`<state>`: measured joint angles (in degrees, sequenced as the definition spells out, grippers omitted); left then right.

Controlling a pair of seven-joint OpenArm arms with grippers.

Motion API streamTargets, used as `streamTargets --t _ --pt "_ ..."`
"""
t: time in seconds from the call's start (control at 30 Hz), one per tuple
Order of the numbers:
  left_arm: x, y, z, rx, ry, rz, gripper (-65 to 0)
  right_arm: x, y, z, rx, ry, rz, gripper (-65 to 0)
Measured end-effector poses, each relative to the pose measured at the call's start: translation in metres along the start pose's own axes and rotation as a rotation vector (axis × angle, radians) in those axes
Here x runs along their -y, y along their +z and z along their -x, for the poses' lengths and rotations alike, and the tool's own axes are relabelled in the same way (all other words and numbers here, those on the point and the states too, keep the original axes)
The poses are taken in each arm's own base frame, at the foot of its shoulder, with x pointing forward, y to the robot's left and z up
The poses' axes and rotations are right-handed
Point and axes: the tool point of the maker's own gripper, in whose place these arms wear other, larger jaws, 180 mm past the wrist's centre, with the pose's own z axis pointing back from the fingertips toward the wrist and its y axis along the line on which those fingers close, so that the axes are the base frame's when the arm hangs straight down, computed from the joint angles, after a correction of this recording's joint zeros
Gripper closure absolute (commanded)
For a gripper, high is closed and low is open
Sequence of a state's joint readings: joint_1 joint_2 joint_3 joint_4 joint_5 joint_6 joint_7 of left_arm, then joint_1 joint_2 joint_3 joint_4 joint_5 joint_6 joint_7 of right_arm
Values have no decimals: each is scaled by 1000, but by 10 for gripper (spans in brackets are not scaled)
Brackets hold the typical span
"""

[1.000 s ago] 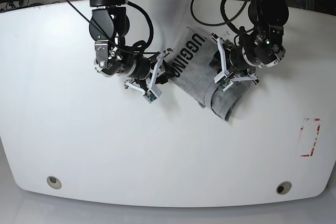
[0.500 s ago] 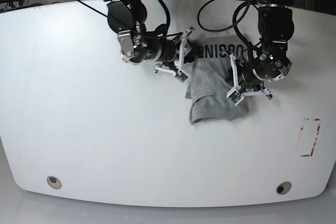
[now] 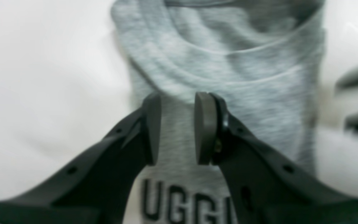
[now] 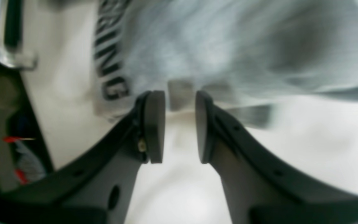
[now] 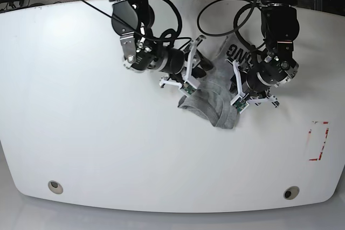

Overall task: Fold the T-shirt properly
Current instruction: 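Carry the folded bundle with the left gripper off the table edge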

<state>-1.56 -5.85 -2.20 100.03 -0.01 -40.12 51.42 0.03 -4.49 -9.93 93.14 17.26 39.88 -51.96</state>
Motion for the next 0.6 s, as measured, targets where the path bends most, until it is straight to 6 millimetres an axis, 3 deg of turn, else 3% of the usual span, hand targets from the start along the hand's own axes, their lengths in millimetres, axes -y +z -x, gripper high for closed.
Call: streamTargets --t 0.27,0.37,0.47,0.6 --pt "27 -15 4 23 151 30 -406 56 42 27 -84 -14 159 -159" --pt "34 -27 17 7 182 45 -394 66 51 26 -73 -28 197 -159" --pt "39 -33 31 16 212 87 -363 64 56 21 -39 -33 203 -159" --pt "26 -36 37 30 239 100 -343 70 62 26 -46 -51 227 -159"
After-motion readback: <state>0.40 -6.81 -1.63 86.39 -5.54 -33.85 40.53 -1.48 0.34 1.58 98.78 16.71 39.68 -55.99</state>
